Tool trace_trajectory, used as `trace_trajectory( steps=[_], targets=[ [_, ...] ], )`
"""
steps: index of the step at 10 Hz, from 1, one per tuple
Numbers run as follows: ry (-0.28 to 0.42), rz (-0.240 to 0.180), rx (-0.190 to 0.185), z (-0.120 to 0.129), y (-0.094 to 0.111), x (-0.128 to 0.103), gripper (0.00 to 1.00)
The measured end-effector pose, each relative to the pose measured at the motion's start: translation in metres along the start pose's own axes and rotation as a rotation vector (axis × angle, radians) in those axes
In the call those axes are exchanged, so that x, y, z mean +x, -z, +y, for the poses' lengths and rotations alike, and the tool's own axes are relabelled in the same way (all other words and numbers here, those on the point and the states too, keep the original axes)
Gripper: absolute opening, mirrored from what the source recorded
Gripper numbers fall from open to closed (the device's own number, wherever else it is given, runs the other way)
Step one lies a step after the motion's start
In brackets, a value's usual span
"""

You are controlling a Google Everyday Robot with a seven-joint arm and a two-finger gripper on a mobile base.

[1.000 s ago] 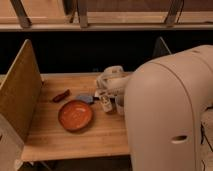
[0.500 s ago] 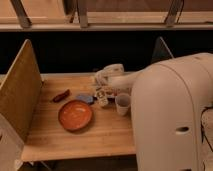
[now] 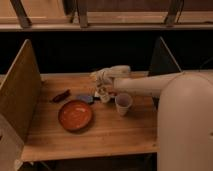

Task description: Stand the bottle upright

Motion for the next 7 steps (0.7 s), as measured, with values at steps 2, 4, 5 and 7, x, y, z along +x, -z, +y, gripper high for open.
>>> trace_trajectory(
  steps=[2, 4, 5, 7],
  targets=[
    [-0.010, -0.015, -0.025, 0.0065, -0.0012, 0.0122, 0.00],
    [-0.014, -0.019, -0.031, 0.0085, -0.0013, 0.0146, 0.00],
    [-0.012, -0.019, -0.033, 0.0101, -0.0022, 0.0139, 0.00],
    [-0.008, -0.023, -0.035, 0.0113, -0.0028, 0.0124, 0.00]
  ],
)
